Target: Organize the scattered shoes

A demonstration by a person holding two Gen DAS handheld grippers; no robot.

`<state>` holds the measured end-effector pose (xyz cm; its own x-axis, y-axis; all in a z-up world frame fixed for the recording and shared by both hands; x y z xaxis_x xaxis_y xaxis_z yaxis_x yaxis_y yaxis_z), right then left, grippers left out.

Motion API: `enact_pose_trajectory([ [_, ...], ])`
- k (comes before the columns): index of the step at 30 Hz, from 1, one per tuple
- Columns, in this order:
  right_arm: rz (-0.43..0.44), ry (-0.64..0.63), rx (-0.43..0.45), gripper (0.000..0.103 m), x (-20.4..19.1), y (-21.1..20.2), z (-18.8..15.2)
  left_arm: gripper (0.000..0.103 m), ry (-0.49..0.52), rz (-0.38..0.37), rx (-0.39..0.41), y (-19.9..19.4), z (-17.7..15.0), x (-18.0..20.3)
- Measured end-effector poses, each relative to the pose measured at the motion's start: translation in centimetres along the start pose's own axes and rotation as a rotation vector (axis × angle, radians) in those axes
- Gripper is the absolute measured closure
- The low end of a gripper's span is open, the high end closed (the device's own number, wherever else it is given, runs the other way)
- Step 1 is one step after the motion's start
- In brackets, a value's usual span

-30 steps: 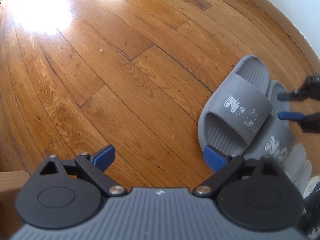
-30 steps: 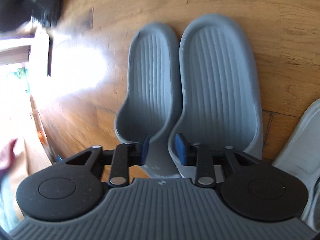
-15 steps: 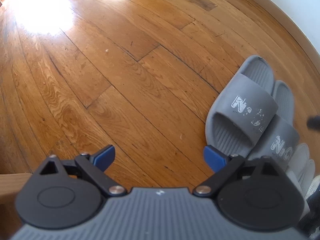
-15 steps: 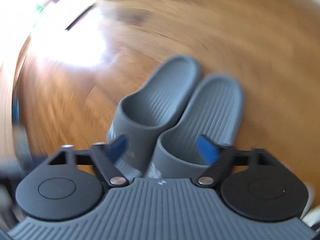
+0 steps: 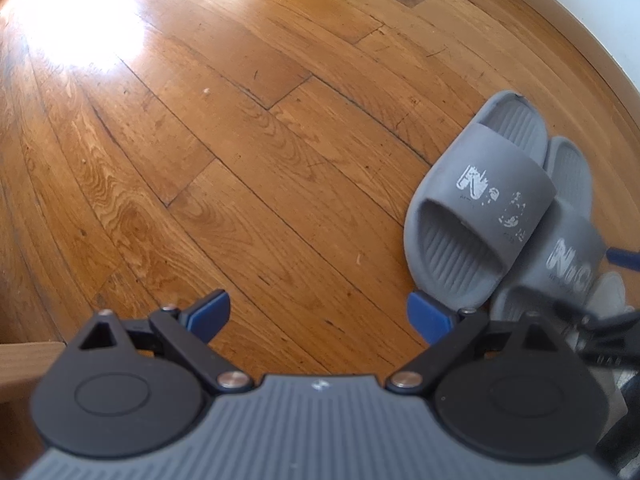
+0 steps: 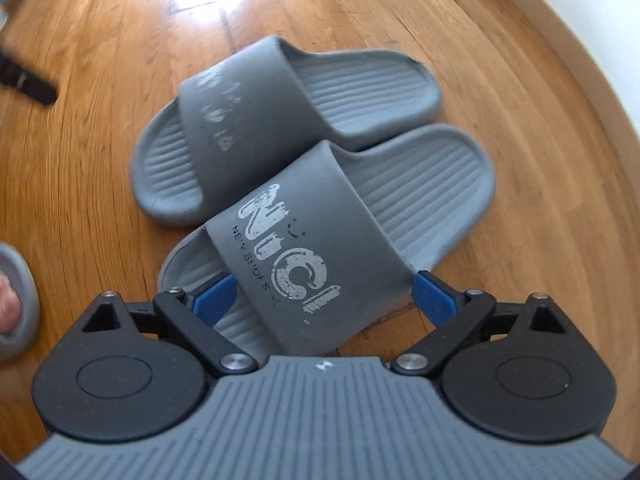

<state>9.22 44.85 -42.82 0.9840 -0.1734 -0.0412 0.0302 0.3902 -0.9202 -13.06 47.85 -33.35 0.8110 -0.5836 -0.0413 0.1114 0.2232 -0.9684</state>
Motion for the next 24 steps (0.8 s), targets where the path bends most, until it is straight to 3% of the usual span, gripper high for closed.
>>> enact_pose_trajectory([
  [3, 0.042, 0.054, 0.000, 0.007, 1.0, -0.4, 0.6, 0.007, -0.003, -0.001, -0.011, 0.2, -0.1, -0.1],
  [6, 0.195, 0.149, -0.031, 0.007, 2.3, -1.2, 0.8, 0.007, -0.001, -0.001, -0.017, 0.3, -0.2, 0.0],
  [11, 0.487, 0.640, -0.136, 0.000, 6.8, 0.4, 2.5, 0.007, 0.006, -0.006, -0.020, 0.3, -0.1, 0.3],
  [13, 0.597, 0.908, -0.187, 0.000, 9.3, 1.7, 3.2, 0.007, 0.018, -0.010, -0.024, 0.3, -0.3, 0.7],
  [16, 0.650, 1.100, -0.191, 0.005, 11.5, 2.9, 4.6, 0.007, 0.029, -0.012, -0.027, 0.3, -0.4, 1.0],
  [18, 0.616, 1.114, -0.160, 0.008, 11.9, 2.8, 6.0, 0.007, 0.035, -0.012, -0.027, 0.3, -0.4, 1.1],
  [24, 0.502, 0.879, -0.040, 0.008, 9.0, 0.6, 8.9, 0.007, 0.024, -0.004, -0.040, 0.9, -0.4, 0.8],
])
Point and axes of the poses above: each gripper's, at about its wrist camera, not at the fingertips, and y roughly the way its jaws point, x to its right, z to its top, the point moved 4 cm from there along y, roughly the way its jaws point, and after that the axes turned 11 degrees about y, right-handed, at the moved point
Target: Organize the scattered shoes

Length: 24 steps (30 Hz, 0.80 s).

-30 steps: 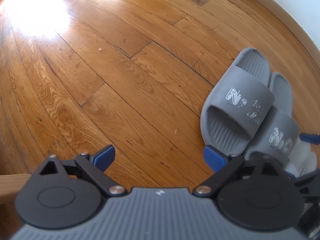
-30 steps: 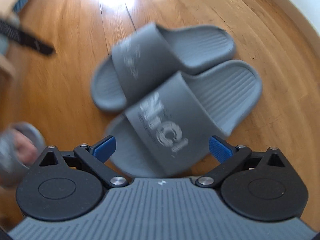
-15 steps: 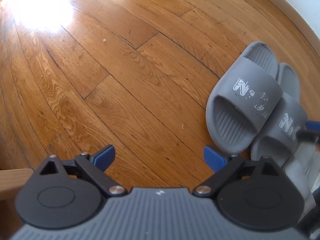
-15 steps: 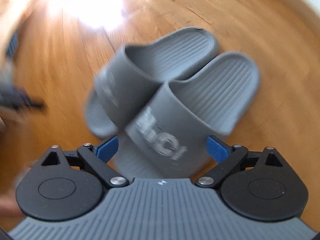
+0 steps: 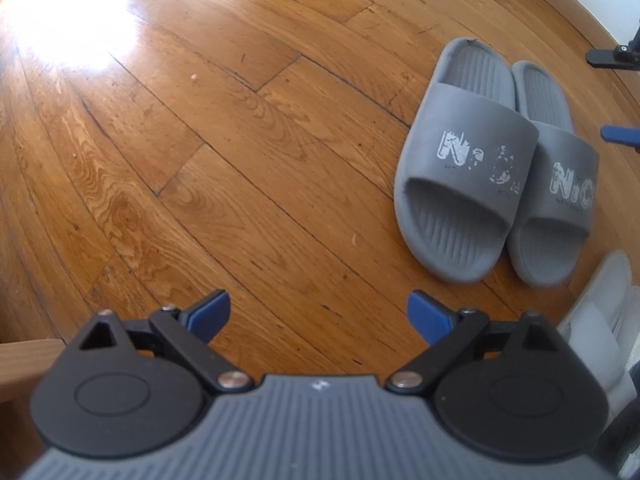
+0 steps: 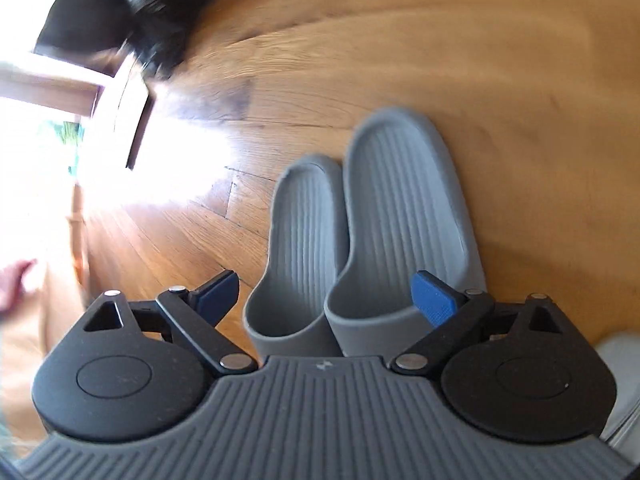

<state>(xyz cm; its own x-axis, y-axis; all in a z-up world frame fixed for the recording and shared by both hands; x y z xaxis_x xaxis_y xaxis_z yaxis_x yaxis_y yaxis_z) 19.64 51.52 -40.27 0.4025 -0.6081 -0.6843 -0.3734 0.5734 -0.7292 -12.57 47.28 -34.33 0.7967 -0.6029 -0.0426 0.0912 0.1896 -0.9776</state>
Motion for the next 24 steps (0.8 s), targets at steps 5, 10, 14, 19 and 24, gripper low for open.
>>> enact_pose_trajectory([
  [5, 0.005, 0.144, -0.102, 0.008, 2.3, 4.2, -1.0, 0.007, -0.043, -0.030, -0.011, 1.4, 0.6, 0.0],
  [10, -0.043, 0.182, -0.134, 0.009, 3.5, 4.9, -3.5, 0.007, -0.034, -0.059, 0.089, 1.6, 3.7, 1.2],
  [14, -0.013, 0.184, -0.111, 0.009, 3.5, 3.8, -3.6, 0.007, 0.079, -0.048, 0.286, 1.0, 9.4, 3.0],
  [19, 0.028, 0.220, -0.033, 0.009, 4.7, 1.6, -1.8, 0.007, 0.092, -0.158, 0.268, 3.0, 13.1, 4.8],
  [24, 0.015, 0.241, -0.001, 0.008, 8.2, 0.1, -1.9, 0.008, 0.098, -0.285, 0.192, 5.8, 13.3, 7.2],
])
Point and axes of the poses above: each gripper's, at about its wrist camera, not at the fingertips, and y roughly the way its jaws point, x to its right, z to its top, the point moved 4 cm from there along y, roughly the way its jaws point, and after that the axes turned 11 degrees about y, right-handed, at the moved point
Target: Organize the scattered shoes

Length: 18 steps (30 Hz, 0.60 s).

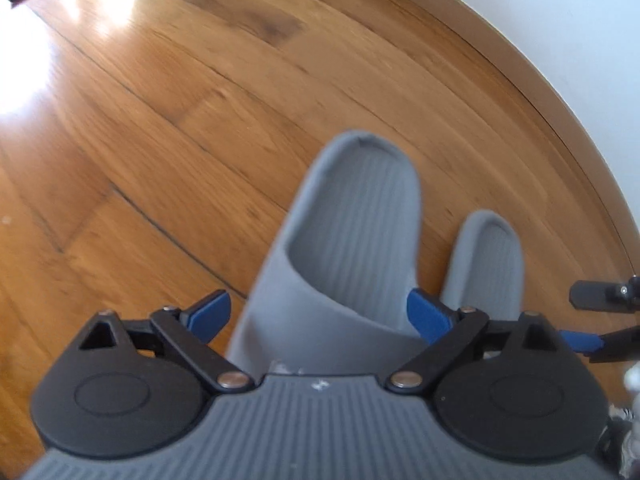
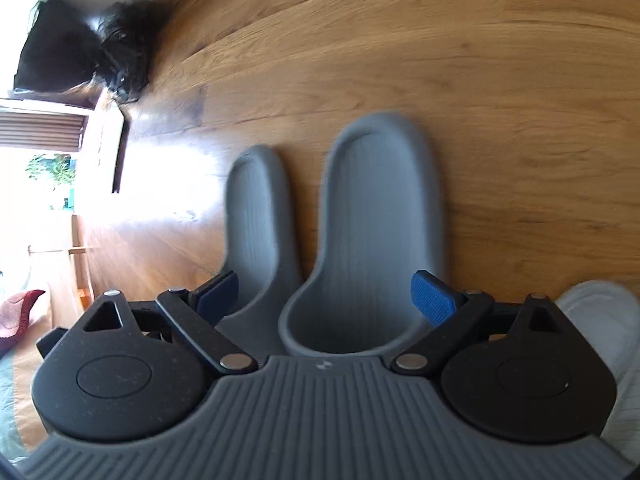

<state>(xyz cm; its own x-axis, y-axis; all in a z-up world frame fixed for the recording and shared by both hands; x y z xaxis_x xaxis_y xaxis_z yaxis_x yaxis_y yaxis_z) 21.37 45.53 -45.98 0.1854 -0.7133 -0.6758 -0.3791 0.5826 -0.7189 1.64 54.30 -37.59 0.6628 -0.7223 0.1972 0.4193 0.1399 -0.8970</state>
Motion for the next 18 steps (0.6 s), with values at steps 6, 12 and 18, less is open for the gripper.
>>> enact_pose_trajectory([
  [6, 0.047, 0.078, -0.056, 0.008, 3.3, 0.8, -0.7, 0.008, 0.162, -0.044, -0.013, 0.8, -0.4, 3.6],
  [12, -0.050, 0.045, -0.044, 0.008, 3.4, 0.3, -2.4, 0.008, 0.094, -0.054, -0.004, -1.9, -1.4, 2.9],
  [18, -0.159, -0.095, -0.055, 0.018, -1.0, -0.4, -2.0, 0.007, 0.012, -0.031, 0.034, -8.2, -5.7, -1.6],
])
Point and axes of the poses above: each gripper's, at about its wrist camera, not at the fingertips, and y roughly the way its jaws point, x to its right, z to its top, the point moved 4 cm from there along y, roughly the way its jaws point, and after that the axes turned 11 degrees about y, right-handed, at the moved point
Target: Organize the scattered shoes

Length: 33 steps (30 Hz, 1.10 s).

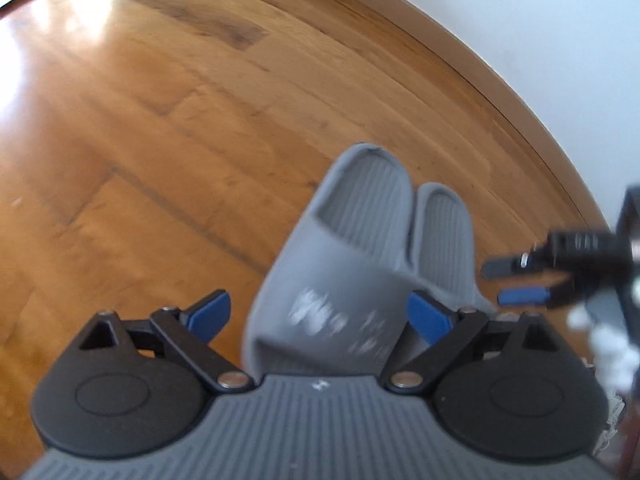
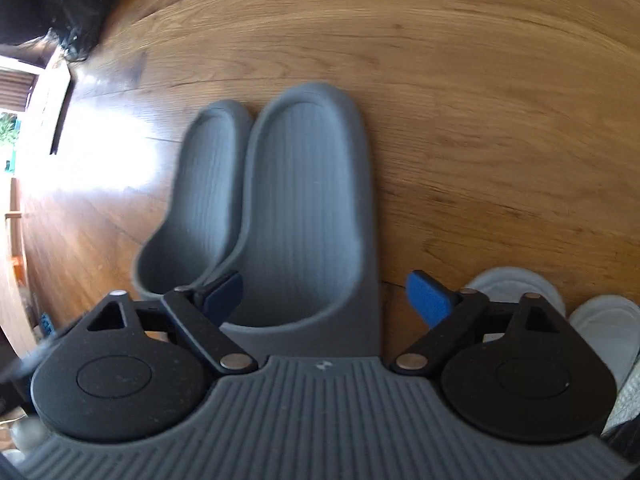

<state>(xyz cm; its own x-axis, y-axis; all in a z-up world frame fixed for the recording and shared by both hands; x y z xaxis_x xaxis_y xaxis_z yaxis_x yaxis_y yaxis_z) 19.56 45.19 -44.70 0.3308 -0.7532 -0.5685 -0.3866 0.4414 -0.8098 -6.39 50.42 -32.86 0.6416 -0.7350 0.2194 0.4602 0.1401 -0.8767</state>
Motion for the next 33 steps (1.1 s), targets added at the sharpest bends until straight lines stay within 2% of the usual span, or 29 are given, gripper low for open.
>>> enact_pose_trajectory([
  [2, 0.038, 0.027, -0.037, 0.022, -1.6, 0.5, 0.7, 0.007, -0.019, 0.015, -0.008, -0.8, -1.5, -0.9],
  [4, 0.064, 0.070, -0.070, 0.033, -3.2, 1.1, 1.5, 0.007, -0.035, 0.023, -0.022, -1.3, -3.0, -1.6],
  [6, 0.055, 0.060, -0.062, 0.032, -4.5, 1.0, 1.1, 0.007, -0.049, 0.023, -0.040, -1.7, -4.5, -2.1],
  [8, 0.018, -0.139, 0.016, 0.026, -6.8, -0.3, -1.7, 0.007, -0.056, 0.014, -0.058, -2.0, -5.4, -2.4],
  [10, -0.018, -0.334, 0.092, 0.011, -8.6, -1.5, -4.9, 0.007, -0.057, 0.019, -0.070, -2.5, -6.4, -2.8],
  [13, -0.044, -0.478, 0.145, 0.010, -9.2, -1.7, -9.1, 0.007, -0.081, 0.022, -0.077, -2.3, -6.6, -3.7],
  [15, -0.060, -0.391, 0.117, 0.013, -8.9, -0.4, -8.5, 0.007, -0.122, 0.022, -0.091, -2.2, -7.0, -4.1],
  [16, -0.061, -0.310, 0.104, 0.022, -8.7, 0.0, -7.4, 0.007, -0.133, 0.022, -0.094, -2.2, -7.1, -4.2],
  [19, -0.020, 0.007, 0.037, 0.033, -7.1, 0.9, -2.8, 0.007, -0.133, 0.017, -0.097, -2.4, -7.3, -3.9],
  [20, -0.032, 0.045, 0.015, 0.038, -7.1, 1.5, -1.7, 0.007, -0.126, 0.014, -0.096, -2.6, -7.3, -3.7],
  [22, -0.071, 0.072, -0.100, 0.050, -6.8, 3.7, 0.1, 0.007, -0.106, -0.002, -0.092, -2.9, -7.2, -3.1],
  [24, -0.112, 0.042, -0.231, 0.070, -6.5, 6.1, 0.6, 0.007, -0.101, -0.014, -0.090, -3.1, -7.2, -2.8],
  [25, -0.135, 0.028, -0.266, 0.070, -6.3, 7.0, 0.8, 0.007, -0.096, -0.015, -0.087, -3.2, -7.2, -2.7],
  [29, -0.167, 0.034, -0.307, 0.073, -5.6, 8.5, 1.4, 0.007, -0.082, -0.001, -0.086, -3.3, -7.1, -2.9],
  [33, -0.179, -0.001, -0.248, 0.081, -5.7, 7.7, 0.6, 0.007, -0.106, 0.004, -0.080, -3.1, -7.0, -3.5],
])
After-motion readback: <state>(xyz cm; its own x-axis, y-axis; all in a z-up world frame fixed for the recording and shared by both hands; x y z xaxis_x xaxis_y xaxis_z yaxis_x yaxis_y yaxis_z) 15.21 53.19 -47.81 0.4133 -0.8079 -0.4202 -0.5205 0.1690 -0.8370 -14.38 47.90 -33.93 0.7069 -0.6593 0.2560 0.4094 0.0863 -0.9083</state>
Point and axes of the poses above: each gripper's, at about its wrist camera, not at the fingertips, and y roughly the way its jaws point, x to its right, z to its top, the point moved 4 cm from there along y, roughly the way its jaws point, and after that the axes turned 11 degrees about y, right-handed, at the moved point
